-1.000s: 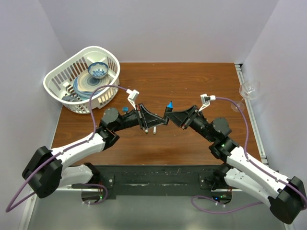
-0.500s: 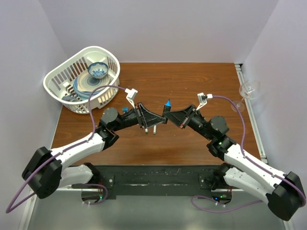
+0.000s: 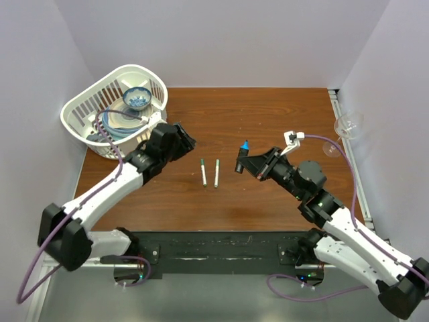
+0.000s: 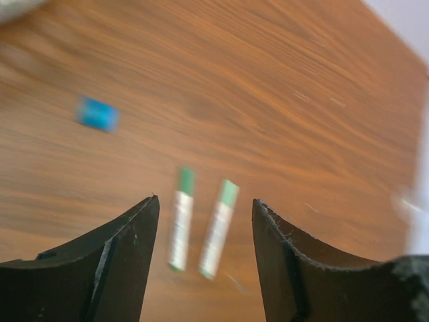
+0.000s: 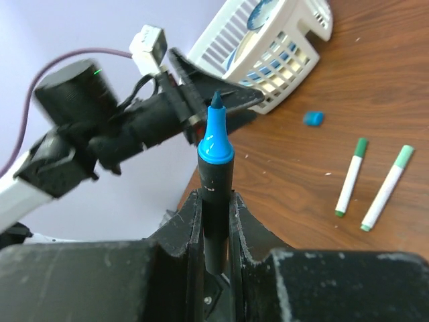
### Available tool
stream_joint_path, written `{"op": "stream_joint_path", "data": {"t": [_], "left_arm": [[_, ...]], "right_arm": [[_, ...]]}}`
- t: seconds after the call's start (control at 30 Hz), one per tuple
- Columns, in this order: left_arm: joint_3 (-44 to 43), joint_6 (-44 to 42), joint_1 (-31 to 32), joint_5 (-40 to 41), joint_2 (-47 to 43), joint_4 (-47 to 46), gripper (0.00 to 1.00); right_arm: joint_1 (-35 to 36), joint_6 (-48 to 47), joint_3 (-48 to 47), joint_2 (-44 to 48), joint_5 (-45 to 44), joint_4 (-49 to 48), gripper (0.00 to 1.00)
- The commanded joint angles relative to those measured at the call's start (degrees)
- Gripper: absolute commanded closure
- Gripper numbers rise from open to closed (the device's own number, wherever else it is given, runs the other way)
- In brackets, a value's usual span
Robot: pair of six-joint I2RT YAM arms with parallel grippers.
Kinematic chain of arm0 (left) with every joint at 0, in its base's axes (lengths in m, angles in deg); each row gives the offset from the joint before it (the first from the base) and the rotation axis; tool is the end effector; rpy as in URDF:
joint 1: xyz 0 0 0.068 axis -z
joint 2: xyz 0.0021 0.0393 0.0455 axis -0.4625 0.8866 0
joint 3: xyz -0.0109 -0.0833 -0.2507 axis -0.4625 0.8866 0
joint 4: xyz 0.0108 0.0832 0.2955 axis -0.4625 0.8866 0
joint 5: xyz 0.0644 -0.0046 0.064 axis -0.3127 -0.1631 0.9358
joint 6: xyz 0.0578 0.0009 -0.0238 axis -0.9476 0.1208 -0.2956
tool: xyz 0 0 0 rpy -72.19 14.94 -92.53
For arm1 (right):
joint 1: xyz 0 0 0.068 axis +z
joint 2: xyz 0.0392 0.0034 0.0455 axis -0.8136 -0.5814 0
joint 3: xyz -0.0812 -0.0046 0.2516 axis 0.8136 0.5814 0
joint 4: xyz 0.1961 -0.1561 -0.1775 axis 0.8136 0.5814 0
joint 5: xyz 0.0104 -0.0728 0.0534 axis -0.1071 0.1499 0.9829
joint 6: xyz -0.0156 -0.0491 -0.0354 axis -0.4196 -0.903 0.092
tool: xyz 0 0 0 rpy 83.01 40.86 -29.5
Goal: Insert the pens into the pen caps
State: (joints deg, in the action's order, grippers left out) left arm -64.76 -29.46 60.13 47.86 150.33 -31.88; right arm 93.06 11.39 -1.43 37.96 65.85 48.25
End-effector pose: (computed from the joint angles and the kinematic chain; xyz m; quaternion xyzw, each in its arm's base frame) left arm 0.2903 -0.1711 0.2647 -0.2408 0.8400 -0.2509 0.4165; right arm 0.1932 0.1606 0.3046 0.0394 0.6951 0.5307 0.4834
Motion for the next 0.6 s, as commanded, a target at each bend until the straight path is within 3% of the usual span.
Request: {"op": "stream_joint_path", "data": {"t": [0.0,0.07,0.13,0.4,0.57], "left_arm": [[-6.6,-16.18,-2.34,13.94,7.01,6.2,0.39],[-8.27,-30.99,-2.95,8.26,10.88,2.78,0.39],[-9.67,-40.26,-3.75,4.89,14.57,2.5,0.39],[-15.48,-53.75,-6.82,-4.51,26.25,2.67,0.36],[-20.14,-60.88,-8.93,-9.17,33.21,4.6,0.29]], "right_arm": [[0.15,-5.11,-3.13,3.91,-3.69,5.47,1.0],[0.15,-6.0,-3.57,5.84,-4.57,7.66,1.0],[0.06,-7.32,-3.84,6.9,-5.45,9.68,1.0],[0.06,-10.92,-5.33,11.74,-7.3,13.64,1.0],[0.15,-12.07,-6.12,13.5,-8.26,15.14,1.0]]}}
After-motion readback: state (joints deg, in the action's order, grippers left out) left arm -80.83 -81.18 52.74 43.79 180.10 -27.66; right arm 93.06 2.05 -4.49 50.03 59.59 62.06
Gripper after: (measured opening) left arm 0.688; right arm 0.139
